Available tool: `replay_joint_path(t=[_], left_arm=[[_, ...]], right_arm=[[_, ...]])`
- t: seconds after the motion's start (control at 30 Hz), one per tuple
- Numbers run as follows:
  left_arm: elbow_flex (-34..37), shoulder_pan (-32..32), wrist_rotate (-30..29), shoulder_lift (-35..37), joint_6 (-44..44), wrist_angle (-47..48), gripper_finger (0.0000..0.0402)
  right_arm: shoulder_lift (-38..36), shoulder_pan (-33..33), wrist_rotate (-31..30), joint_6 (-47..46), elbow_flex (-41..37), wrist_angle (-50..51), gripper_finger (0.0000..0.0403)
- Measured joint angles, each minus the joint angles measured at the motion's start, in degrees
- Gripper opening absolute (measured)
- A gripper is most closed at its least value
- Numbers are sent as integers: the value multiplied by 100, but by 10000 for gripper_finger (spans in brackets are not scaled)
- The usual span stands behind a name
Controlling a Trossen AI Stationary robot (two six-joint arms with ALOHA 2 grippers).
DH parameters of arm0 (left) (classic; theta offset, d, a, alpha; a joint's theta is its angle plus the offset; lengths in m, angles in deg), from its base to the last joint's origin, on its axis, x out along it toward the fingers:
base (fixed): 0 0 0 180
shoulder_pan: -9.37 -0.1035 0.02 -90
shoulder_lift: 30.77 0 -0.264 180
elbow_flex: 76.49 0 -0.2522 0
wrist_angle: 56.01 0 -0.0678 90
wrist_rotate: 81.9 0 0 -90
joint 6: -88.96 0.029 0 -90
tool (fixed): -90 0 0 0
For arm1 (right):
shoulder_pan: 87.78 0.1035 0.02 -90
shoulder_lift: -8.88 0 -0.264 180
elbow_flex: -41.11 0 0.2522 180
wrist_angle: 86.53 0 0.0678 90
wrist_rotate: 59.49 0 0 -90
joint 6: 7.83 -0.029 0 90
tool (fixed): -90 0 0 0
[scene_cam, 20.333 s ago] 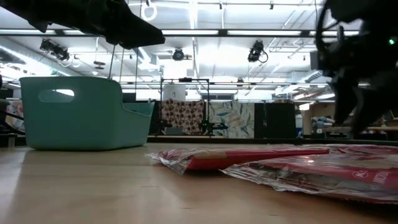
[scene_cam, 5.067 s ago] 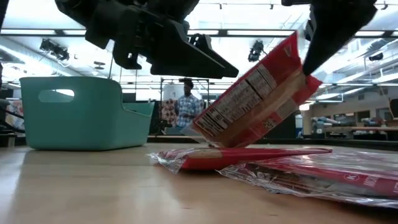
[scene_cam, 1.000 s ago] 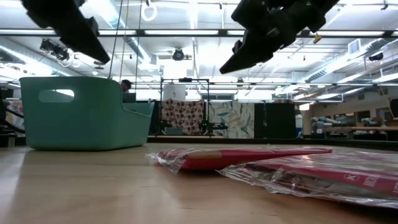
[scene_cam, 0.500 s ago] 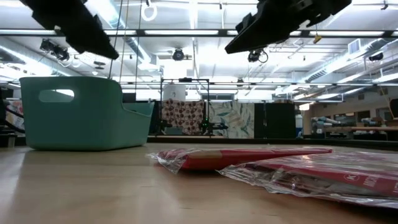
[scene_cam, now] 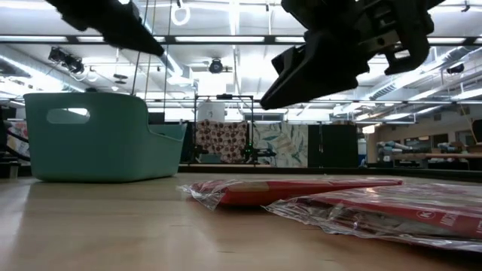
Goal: Sort popcorn bags into baskets
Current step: Put the red popcorn bag into the green bin
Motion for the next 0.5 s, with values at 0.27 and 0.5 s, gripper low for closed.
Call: replay_joint_path(t=[0.27, 0.5], left_arm=[[-7, -211, 47, -389, 583, -288, 192], [-6, -432, 672, -905, 1185, -757, 192]], right_arm=[[657, 249, -194, -124, 471, 54, 92], [1151, 330, -341, -177, 826, 417, 150]])
